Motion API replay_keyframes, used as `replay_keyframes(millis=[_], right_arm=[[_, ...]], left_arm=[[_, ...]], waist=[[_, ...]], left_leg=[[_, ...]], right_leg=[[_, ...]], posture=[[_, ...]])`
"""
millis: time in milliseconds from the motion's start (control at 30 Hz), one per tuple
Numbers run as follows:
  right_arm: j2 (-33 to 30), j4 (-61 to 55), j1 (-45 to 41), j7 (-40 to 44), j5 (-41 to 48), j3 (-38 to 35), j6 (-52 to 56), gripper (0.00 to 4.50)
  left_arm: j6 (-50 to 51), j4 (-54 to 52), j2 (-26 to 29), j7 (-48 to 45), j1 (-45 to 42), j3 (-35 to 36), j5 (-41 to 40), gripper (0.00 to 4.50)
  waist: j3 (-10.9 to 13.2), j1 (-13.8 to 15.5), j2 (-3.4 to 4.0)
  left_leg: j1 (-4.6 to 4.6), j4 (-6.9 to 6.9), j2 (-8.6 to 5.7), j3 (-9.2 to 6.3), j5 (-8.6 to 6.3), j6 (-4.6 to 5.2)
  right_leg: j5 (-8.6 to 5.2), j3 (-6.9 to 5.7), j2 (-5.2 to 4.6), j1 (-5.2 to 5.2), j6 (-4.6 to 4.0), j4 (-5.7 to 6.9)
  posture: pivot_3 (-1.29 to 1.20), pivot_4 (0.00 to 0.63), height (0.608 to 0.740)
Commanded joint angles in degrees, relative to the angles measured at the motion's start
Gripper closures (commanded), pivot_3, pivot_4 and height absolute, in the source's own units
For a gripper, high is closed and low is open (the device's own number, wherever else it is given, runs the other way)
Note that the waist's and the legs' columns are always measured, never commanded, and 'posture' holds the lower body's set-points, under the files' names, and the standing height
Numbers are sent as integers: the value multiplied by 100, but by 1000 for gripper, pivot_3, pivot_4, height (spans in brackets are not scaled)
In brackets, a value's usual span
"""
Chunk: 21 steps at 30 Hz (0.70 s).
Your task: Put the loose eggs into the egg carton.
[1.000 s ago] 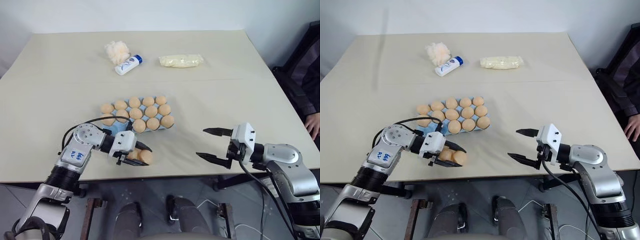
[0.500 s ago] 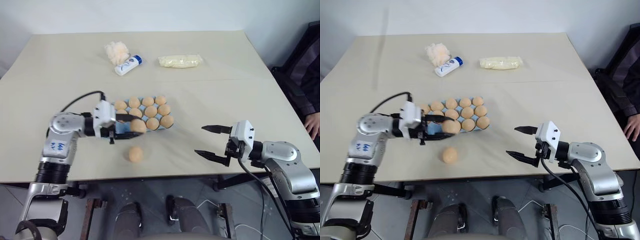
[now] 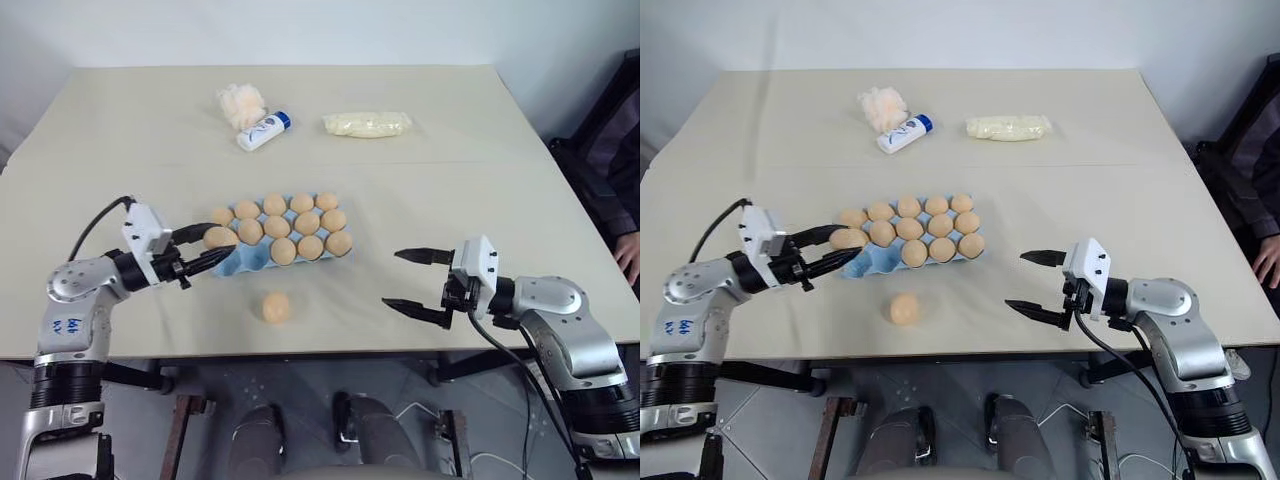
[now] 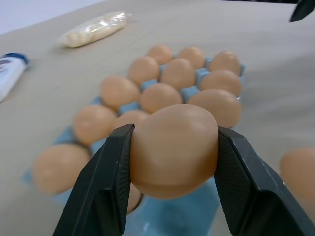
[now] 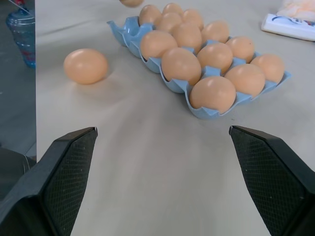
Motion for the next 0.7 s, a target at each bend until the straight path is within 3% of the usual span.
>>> replay_keyframes(millis=[33, 200, 367, 467, 600, 700], right_arm=[[19, -2, -122, 26, 22, -27, -78, 0], [53, 4, -183, 12, 4, -5, -92, 0], [114, -33, -221, -2, 20, 10, -71, 0], [128, -53, -219, -4, 28, 11, -49, 0], [121, -70, -174, 10, 38, -12, -47, 0], [78, -48, -110, 26, 28, -46, -50, 0]], left_arm=[[31, -92, -5, -62, -131, -220, 77, 2437], [-46, 321, 18, -78, -172, -333, 204, 2437], [-292, 547, -74, -16, -404, -361, 291, 791], [-408, 421, -8, -14, -422, -222, 221, 46], [-234, 37, 249, -131, -229, 81, -59, 46], [44, -378, 828, -564, 307, 569, -417, 46]], waist=[[0, -13, 0], [0, -64, 0], [0, -44, -1], [0, -46, -1], [0, -63, -1], [-1, -105, -1]], left_leg=[[0, -1, 1, 0, 0, 1], [16, -13, 7, 5, 8, 11], [21, -13, 11, 2, 7, 5], [21, -12, 8, 4, 4, 2], [24, -16, 11, 10, 6, 5], [27, -20, 24, 13, 1, -4]], right_leg=[[0, 0, 1, 0, 0, 0], [-3, 3, 12, 0, -5, 8], [-7, 3, 18, 0, -12, 12], [-6, 4, 12, 2, -10, 9], [-6, 7, 15, 2, -10, 9], [-11, 6, 24, 0, -19, 11]], posture=[[0, 150, 740], [0, 150, 740], [0, 150, 740], [0, 150, 740], [0, 150, 740], [0, 150, 740]])
